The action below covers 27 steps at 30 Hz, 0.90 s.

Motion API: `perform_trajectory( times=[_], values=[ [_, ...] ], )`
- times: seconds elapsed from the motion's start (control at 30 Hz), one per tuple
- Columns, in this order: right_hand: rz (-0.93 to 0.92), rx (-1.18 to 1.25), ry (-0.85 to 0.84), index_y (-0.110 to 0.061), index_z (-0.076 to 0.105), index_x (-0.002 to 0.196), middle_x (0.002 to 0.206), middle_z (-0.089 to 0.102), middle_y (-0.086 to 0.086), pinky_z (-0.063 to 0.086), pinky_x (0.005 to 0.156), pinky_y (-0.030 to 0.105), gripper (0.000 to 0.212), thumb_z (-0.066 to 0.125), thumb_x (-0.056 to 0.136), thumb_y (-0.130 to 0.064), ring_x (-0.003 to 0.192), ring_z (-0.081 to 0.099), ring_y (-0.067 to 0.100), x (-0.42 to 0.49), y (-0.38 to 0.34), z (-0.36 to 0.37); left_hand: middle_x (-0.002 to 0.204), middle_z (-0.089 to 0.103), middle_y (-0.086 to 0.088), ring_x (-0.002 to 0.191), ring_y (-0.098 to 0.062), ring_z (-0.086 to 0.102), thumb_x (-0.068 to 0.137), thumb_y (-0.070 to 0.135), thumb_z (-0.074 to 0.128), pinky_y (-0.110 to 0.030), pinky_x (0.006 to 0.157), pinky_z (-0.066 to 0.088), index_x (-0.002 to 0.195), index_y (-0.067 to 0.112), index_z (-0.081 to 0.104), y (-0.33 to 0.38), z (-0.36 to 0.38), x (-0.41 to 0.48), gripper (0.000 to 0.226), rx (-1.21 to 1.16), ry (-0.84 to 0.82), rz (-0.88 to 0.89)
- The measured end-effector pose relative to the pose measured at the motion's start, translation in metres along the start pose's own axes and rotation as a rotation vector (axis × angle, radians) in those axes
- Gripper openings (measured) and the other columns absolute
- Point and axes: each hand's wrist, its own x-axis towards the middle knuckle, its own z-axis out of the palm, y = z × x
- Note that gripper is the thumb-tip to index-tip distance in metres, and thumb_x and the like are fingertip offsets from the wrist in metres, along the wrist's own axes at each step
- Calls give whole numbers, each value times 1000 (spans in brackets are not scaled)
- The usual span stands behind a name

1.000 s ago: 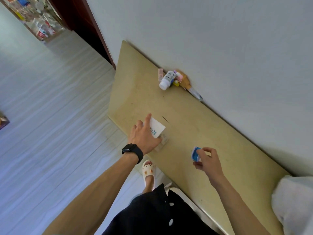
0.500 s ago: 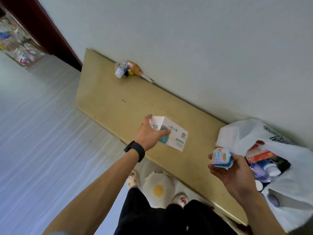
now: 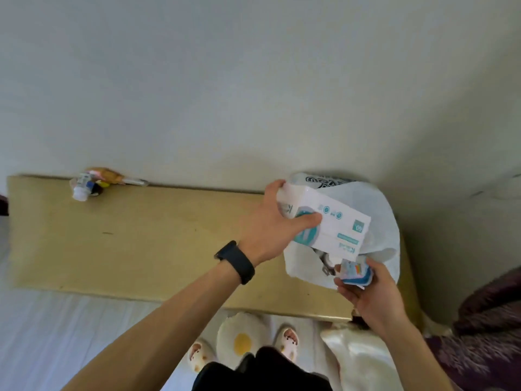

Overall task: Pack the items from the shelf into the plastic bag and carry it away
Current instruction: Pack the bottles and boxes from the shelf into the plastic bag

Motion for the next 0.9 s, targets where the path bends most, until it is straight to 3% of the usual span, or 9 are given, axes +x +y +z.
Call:
perform_trajectory(
  times=[0.1,0.2,0.3,0.37,0.5,0.63,0.73,0.83,0.9],
  values=[
    [-45,-10,98,-16,59,96,97,66,15,53,87,44,23,48,101,-35,85,65,30,18,-14,-14,116,54,2,98,-22,58,65,66,68,-40,83,53,141,40,21,16,50,23,93,397,-76,88],
    [-64,-33,143,-15,57,98,96,64,13,54,90,43,25,45,103,-36,83,66,27,42,-22,-26,122,49,-11,102,-38,57,72,65,61,-44,78,51,147,32,14,17,92,49,94,757,-183,141],
    [-64,-193,115,-12,55,115,101,63,16,56,79,40,31,41,104,-38,80,67,28,69,-19,-34,125,49,-15,105,-41,56,74,62,61,-43,78,50,146,25,17,0,109,77,92,892,-278,9],
    [-75,-351,56,-14,53,115,100,63,15,56,72,35,29,37,105,-35,79,66,27,82,-18,-31,123,52,-14,103,-38,58,73,62,62,-39,74,49,145,21,20,-13,110,90,93,914,-322,-70],
    [-13,-550,-21,-16,58,115,95,64,14,56,71,36,27,37,102,-29,78,65,26,108,-24,-11,126,51,-14,108,-38,55,77,64,60,-38,76,44,147,22,20,-24,111,100,92,933,-329,-74],
    [67,-460,-48,-12,58,107,94,60,16,50,65,32,32,41,97,-37,81,56,27,127,-42,-1,117,56,-9,93,-31,59,74,58,63,-43,74,58,136,20,35,-21,97,115,78,718,-351,-292],
    [165,-264,-83,-12,54,113,100,58,16,47,59,31,34,45,98,-41,86,54,24,139,-52,-2,131,51,-10,102,-33,56,78,42,69,-50,76,60,130,22,41,-29,84,123,62,422,-345,-500],
    [168,-234,-75,-17,53,120,116,59,15,53,63,35,36,53,95,-42,99,59,28,152,-57,-4,153,26,-7,114,-39,50,76,40,66,-43,59,60,148,40,17,-40,85,128,87,348,-277,-454],
    [84,-315,-87,-17,56,115,111,62,15,55,69,39,24,55,96,-31,94,61,26,154,-58,-2,162,-1,-2,125,-40,45,82,38,64,-38,61,56,151,45,-4,-41,91,130,97,369,-243,-355]
  ],
)
